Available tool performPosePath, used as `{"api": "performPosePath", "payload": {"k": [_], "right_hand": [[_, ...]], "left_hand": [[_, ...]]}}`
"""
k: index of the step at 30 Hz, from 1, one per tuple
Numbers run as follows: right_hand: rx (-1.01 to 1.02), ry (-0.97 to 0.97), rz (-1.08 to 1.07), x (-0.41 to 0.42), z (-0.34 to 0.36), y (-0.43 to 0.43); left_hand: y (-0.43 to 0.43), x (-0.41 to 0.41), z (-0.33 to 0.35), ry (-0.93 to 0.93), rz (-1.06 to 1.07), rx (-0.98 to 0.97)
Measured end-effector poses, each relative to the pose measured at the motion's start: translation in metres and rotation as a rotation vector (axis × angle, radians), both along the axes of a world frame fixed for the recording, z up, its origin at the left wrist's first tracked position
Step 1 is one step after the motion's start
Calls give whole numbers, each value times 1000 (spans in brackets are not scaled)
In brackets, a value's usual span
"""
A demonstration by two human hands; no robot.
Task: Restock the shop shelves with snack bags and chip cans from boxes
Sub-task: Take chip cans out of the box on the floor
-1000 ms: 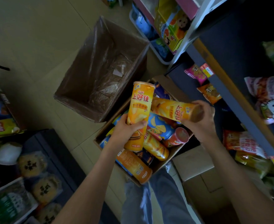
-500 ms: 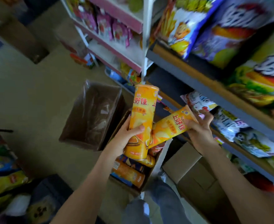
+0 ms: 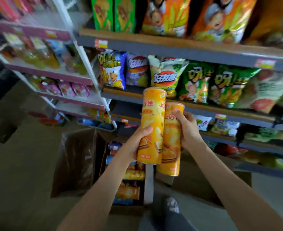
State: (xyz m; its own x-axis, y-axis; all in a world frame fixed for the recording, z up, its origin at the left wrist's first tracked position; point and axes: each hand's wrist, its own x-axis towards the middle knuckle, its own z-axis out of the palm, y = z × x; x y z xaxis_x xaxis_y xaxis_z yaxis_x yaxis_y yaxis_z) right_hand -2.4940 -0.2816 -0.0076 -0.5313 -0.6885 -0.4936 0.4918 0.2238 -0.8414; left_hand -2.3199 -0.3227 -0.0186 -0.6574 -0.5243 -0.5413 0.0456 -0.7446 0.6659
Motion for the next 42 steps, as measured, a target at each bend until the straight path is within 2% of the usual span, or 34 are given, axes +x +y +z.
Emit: {"api": "performPosePath", "payload": {"k": [5,10,23,32,42], "right_hand": [[55,151,96,-38,37,42],[-53,17,235,-96,53,97],[-136,382,162,-222,103,192],[-248,585,-16,-275,149,230],[-397,758,-155,-353,211,285]], "left_hand": [[31,-54,40,-47,-85,-110],[61,-111,59,-50,-144,-268],[133,-231,107,-126,-94,-669],[133,-298,151,-103,-251,-985],[181,-397,215,87,-314,-1154]]}}
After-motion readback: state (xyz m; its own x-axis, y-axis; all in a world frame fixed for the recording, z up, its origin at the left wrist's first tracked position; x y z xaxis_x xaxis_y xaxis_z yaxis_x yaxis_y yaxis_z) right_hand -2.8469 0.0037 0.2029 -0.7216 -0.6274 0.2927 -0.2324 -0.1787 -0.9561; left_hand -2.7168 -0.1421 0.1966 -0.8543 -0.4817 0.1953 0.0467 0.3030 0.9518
